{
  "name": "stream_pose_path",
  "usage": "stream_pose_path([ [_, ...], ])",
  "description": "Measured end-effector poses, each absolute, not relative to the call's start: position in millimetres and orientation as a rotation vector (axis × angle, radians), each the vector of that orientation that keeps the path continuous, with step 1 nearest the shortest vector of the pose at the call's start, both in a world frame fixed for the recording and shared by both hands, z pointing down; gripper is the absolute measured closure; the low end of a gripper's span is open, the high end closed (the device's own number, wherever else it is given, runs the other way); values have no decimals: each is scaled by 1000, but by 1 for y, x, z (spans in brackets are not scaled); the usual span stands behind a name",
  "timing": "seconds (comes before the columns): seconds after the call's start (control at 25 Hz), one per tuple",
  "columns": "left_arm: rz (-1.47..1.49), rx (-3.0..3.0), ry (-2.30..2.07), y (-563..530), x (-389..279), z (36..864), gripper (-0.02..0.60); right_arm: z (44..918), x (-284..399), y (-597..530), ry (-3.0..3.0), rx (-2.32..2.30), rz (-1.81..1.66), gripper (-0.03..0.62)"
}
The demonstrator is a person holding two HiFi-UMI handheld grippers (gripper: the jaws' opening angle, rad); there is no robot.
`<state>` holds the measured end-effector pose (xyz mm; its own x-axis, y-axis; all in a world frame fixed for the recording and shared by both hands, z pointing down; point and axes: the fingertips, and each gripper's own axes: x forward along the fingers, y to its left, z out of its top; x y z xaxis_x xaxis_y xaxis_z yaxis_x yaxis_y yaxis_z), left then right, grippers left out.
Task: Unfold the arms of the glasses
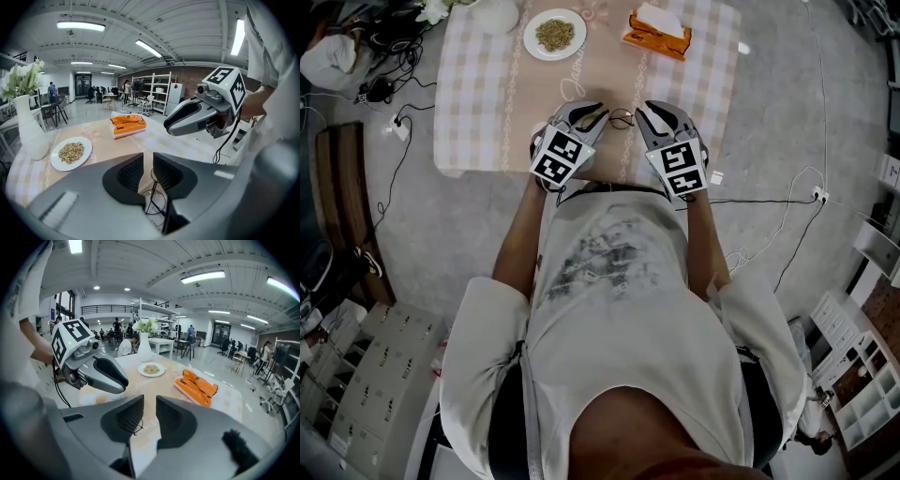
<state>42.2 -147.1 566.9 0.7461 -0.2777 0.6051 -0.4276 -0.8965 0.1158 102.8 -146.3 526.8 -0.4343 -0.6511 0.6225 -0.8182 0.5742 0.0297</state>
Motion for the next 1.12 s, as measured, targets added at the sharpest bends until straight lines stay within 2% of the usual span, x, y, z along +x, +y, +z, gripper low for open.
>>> stream_pose_path([
  [0.72,1067,2666,-397,-128,53,607,462,559,102,-143,-2190,1058,398,487],
  [1.12,1179,2641,-342,-122,55,627,459,571,101,-141,-2178,1018,425,485],
])
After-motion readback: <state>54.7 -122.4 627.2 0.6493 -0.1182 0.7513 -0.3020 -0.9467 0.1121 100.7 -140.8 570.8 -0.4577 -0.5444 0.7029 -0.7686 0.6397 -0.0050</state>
